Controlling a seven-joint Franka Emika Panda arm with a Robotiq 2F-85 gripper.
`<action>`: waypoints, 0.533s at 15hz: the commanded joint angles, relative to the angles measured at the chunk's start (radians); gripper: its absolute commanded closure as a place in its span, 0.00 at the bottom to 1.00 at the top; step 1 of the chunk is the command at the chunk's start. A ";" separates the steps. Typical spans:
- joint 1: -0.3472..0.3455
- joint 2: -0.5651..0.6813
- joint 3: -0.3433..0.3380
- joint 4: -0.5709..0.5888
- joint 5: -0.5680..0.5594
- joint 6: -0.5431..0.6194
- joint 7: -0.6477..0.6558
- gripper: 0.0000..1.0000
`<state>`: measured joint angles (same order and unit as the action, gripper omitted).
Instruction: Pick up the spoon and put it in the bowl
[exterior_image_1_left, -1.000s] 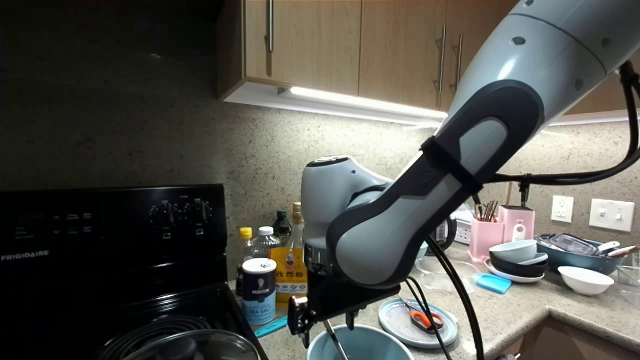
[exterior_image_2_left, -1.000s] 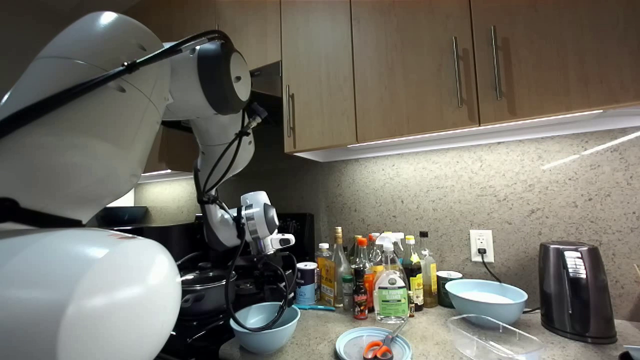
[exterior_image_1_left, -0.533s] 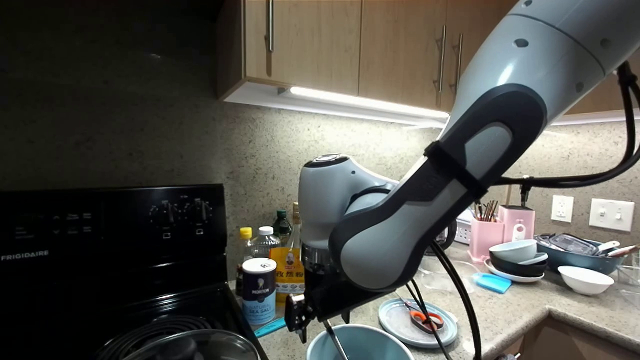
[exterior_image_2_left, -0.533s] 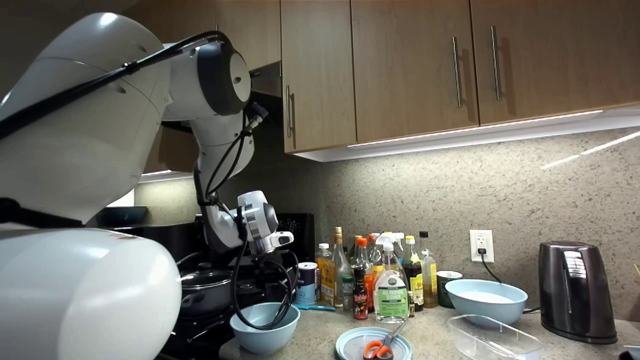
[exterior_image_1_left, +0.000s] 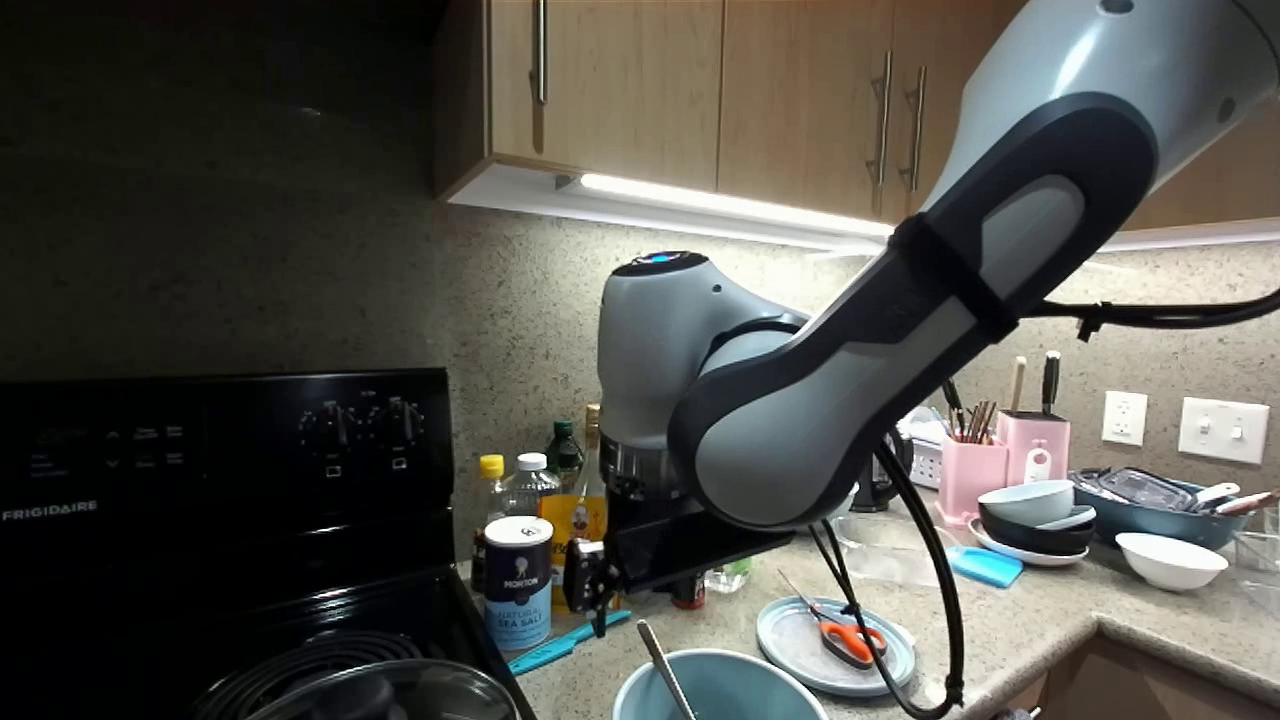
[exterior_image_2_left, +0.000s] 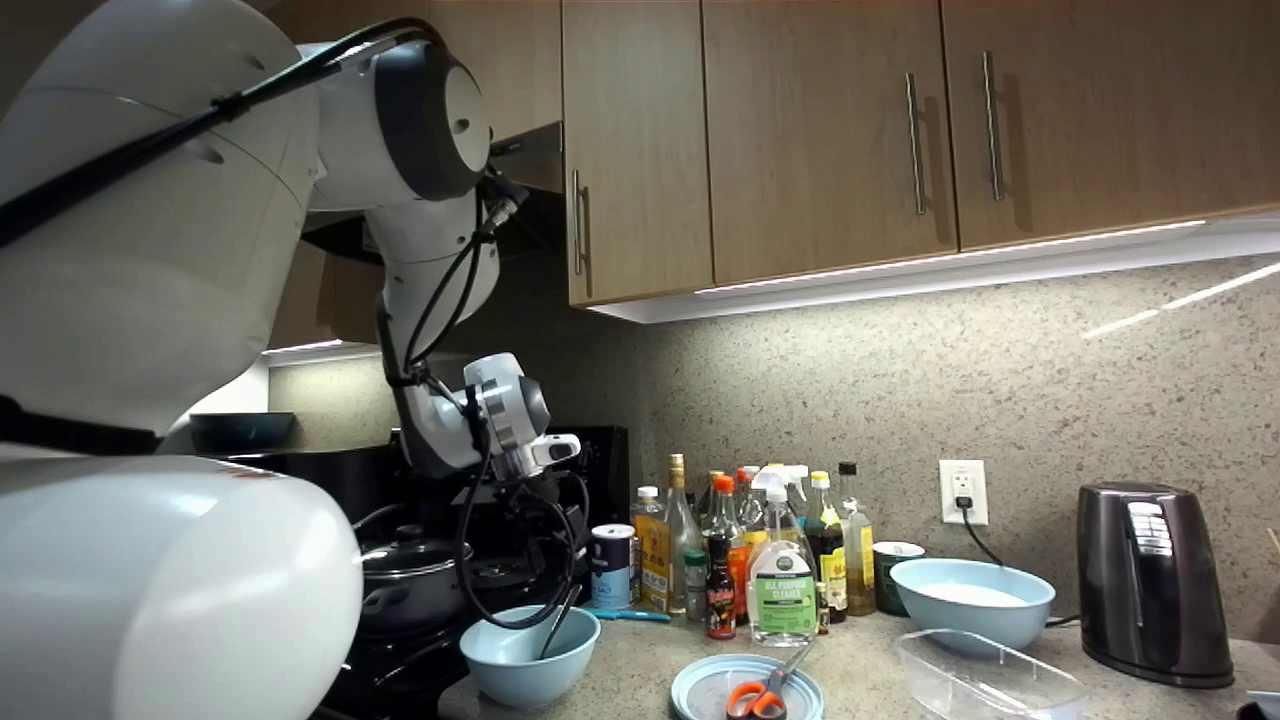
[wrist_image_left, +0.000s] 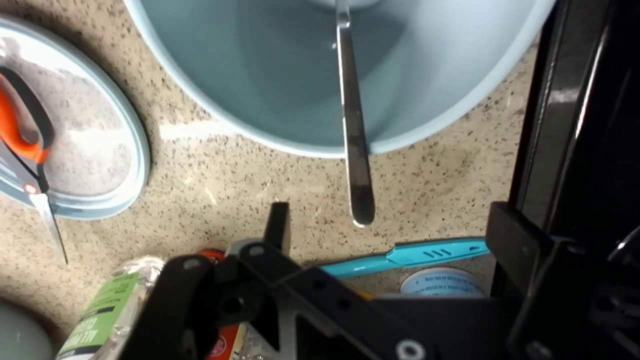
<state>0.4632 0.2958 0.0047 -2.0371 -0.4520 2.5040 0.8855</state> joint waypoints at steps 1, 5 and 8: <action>-0.029 -0.060 0.070 -0.079 0.097 -0.049 0.037 0.00; -0.027 -0.023 0.086 -0.058 0.076 -0.041 0.078 0.00; -0.026 -0.020 0.092 -0.058 0.076 -0.040 0.085 0.00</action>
<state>0.4595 0.2754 0.0733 -2.0964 -0.3682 2.4668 0.9658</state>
